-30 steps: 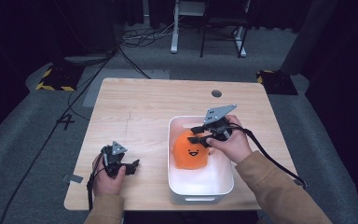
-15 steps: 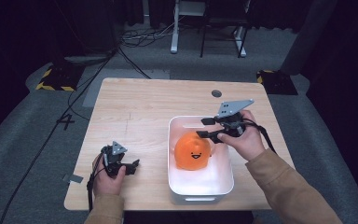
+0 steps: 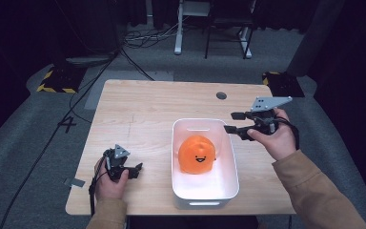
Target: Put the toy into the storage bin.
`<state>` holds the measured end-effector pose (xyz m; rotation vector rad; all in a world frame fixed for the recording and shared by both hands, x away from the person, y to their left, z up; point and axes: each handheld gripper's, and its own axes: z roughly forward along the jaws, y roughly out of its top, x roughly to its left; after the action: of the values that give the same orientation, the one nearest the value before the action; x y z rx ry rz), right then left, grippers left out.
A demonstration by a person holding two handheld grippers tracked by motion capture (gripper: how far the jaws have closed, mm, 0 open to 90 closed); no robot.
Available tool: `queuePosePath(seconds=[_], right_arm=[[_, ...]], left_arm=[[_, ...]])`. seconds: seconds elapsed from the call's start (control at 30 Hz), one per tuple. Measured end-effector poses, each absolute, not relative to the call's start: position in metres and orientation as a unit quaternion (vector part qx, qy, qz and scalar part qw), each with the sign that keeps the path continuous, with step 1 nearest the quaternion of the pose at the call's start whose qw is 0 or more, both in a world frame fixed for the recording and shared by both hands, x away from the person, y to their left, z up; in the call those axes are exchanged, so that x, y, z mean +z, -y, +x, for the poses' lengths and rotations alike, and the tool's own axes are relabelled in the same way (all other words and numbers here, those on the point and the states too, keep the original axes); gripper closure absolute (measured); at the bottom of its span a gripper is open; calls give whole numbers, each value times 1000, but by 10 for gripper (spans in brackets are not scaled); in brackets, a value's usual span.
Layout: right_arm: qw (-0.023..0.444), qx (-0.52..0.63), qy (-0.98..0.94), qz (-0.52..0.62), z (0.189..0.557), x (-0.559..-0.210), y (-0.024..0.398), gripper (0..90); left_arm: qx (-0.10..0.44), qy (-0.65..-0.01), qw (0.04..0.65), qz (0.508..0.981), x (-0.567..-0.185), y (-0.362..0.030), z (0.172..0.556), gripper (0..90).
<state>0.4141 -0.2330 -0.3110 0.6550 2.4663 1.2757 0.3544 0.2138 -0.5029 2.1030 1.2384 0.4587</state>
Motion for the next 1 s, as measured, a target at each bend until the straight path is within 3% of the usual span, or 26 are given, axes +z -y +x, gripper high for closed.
queuePosePath(seconds=[0.4,1.0], right_arm=[[174,407,-852,278,418,-323,273,308],[145,356,-853,352,436,-373,323,250]], left_arm=[[175,-472,322,802,-503,-214,354,143],[173,-472,321,803,-502,-214,354,143]])
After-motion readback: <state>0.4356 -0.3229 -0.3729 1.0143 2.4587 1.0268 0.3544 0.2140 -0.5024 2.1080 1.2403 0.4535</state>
